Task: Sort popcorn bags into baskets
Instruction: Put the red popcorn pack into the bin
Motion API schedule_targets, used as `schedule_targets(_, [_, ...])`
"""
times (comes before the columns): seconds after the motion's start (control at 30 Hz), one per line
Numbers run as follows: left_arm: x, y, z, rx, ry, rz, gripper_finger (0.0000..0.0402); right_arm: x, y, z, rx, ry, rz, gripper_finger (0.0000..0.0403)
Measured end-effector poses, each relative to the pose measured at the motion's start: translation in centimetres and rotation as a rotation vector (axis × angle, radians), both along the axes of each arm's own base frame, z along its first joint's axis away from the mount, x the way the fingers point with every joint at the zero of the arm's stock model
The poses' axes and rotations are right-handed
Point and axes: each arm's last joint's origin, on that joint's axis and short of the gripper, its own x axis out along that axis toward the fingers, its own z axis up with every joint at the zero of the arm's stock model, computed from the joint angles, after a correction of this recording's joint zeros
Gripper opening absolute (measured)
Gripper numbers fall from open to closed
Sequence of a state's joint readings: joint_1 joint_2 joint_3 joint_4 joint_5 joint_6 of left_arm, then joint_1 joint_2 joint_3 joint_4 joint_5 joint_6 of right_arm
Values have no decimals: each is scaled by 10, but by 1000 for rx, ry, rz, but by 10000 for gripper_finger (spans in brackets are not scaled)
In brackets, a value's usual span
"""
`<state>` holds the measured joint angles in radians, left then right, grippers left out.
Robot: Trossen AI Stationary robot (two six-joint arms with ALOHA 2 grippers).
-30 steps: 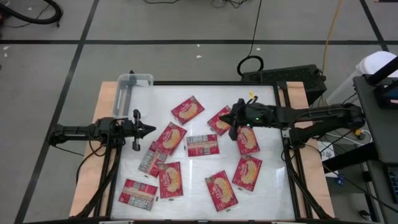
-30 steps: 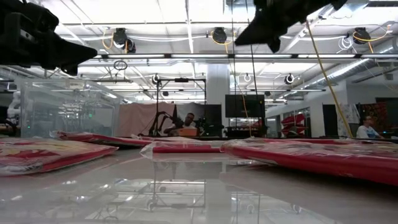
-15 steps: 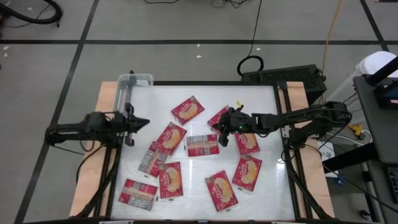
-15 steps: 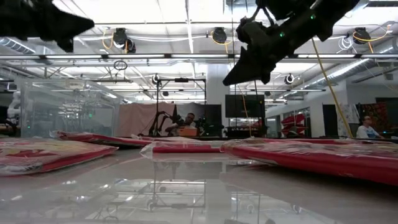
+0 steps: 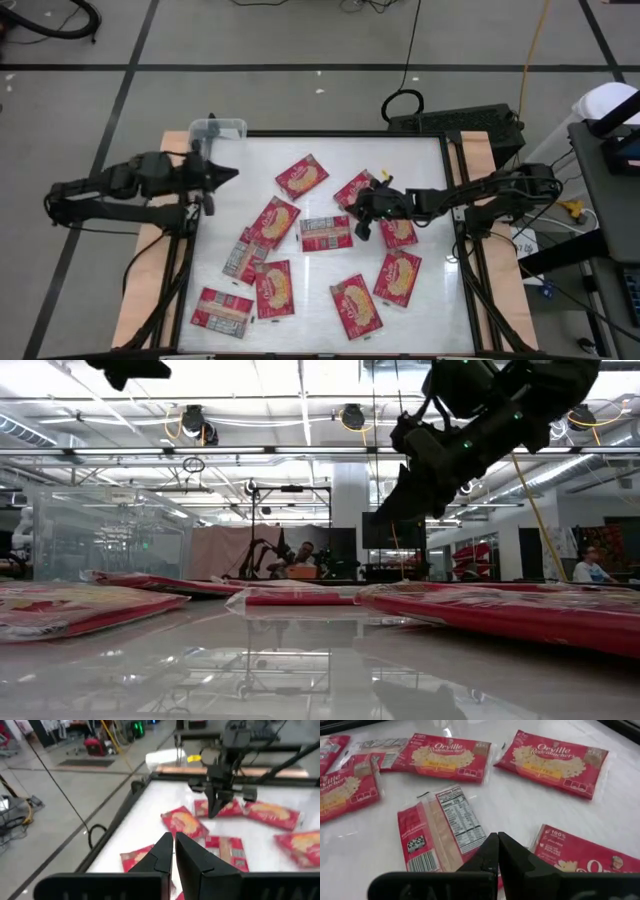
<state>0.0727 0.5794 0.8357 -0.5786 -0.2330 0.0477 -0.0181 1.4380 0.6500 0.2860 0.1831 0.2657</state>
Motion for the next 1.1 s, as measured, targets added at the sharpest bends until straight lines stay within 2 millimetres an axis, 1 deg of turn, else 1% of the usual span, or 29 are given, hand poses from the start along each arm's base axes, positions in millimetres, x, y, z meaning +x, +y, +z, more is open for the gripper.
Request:
schedule_targets(0.13, [21,1,-13,-14,109,-33,26,-6,0,-8,14,27,-9,0])
schedule_targets(0.27, [36,1,-32,-41,202,-34,26,-11,4,-15,40,52,-10,0])
schedule_targets(0.4, [49,2,-52,-56,218,-33,26,-18,6,-19,45,131,-7,6])
schedule_targets(0.57, [59,2,-73,-54,185,-46,26,-36,1,-11,10,234,-16,39])
schedule_targets(0.67, [61,3,-79,-59,167,-42,26,-42,-4,-4,-57,235,-79,67])
schedule_targets(0.73, [63,3,-80,-62,131,-41,26,-40,-5,-2,-121,226,-83,86])
schedule_targets(0.83, [65,3,-83,-61,105,-42,26,-38,-2,-11,-204,218,-34,114])
schedule_targets(0.9, [67,3,-83,-72,90,-39,26,-40,0,-19,-204,198,-25,130])
schedule_targets(1.0, [69,0,-84,-94,91,-48,26,-41,0,-22,-146,163,-71,151])
schedule_targets(1.1, [74,-7,-85,-87,94,-115,26,-46,3,-29,-99,180,-93,166])
